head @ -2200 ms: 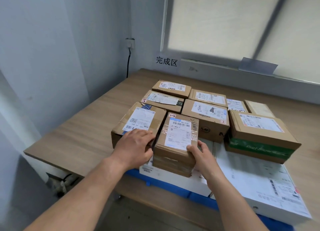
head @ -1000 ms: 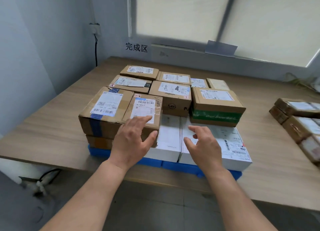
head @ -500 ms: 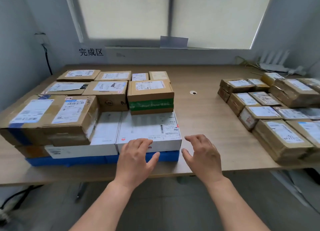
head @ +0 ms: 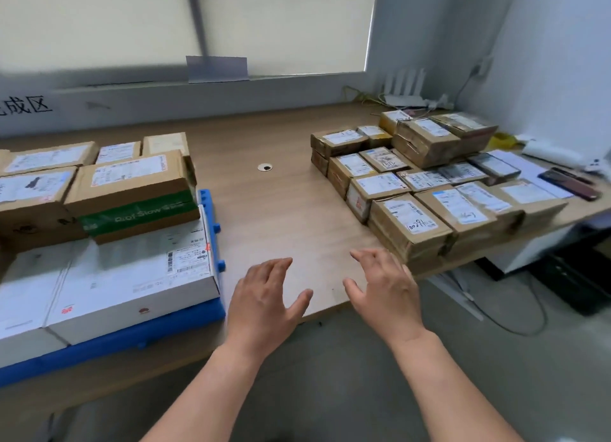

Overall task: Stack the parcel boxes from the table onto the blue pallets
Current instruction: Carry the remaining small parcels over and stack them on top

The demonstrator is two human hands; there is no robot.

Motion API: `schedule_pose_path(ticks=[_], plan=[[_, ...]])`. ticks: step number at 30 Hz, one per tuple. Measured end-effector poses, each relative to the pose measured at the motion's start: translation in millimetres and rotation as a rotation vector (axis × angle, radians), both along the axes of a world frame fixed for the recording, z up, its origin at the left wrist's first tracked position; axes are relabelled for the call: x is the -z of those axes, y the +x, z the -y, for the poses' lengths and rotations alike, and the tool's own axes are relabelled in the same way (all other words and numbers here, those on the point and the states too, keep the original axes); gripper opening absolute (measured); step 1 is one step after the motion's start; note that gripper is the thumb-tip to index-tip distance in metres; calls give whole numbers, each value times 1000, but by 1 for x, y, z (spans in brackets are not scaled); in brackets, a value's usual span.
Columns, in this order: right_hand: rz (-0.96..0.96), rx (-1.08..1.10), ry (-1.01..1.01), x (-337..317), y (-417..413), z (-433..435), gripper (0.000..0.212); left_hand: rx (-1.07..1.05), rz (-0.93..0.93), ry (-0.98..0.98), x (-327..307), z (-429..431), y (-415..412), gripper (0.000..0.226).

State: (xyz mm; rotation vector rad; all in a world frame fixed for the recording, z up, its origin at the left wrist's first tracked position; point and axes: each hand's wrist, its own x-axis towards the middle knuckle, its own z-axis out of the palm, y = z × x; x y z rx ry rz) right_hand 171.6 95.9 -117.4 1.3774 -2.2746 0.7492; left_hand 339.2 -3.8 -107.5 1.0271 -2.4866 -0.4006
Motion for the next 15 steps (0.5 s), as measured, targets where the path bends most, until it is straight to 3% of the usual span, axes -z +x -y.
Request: schedule_pose_path(ticks=[15], plan=[[-32,249,27,-14,-166,3,48,193,-23,-15,-1,33,-200,72]])
